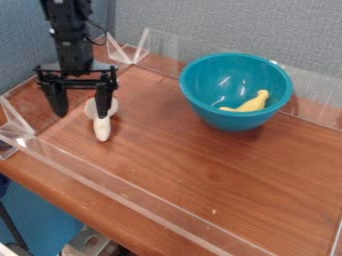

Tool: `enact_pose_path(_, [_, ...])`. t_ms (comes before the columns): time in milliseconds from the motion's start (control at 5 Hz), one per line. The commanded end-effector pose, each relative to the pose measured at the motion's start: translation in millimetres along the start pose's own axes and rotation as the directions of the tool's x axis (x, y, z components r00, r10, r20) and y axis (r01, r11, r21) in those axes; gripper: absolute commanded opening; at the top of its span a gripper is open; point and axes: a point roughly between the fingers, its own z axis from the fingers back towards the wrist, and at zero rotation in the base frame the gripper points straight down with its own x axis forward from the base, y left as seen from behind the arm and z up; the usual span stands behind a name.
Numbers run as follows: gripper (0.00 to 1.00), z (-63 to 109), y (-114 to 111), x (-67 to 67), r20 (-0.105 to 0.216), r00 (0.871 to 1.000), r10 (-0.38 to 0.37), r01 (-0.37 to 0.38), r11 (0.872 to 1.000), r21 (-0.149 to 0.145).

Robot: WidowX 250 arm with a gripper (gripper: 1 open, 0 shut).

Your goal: Put the mushroom in the blue bowl

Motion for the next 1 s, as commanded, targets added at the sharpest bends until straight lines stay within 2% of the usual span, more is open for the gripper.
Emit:
enact_pose_path(0, [1.0, 9.4, -9.9, 11.1, 0.059, 0.998, 0.007, -0.007, 1.0, 0.005])
enact_pose_path(400, [1.0, 6.1, -19.6, 24.1, 0.081, 0.997, -0.003, 0.002, 1.0, 0.018])
enact_pose_path(800, [1.0, 3.3, -15.1, 32.1, 0.108, 0.993, 0.037, -0.041, 0.998, 0.038])
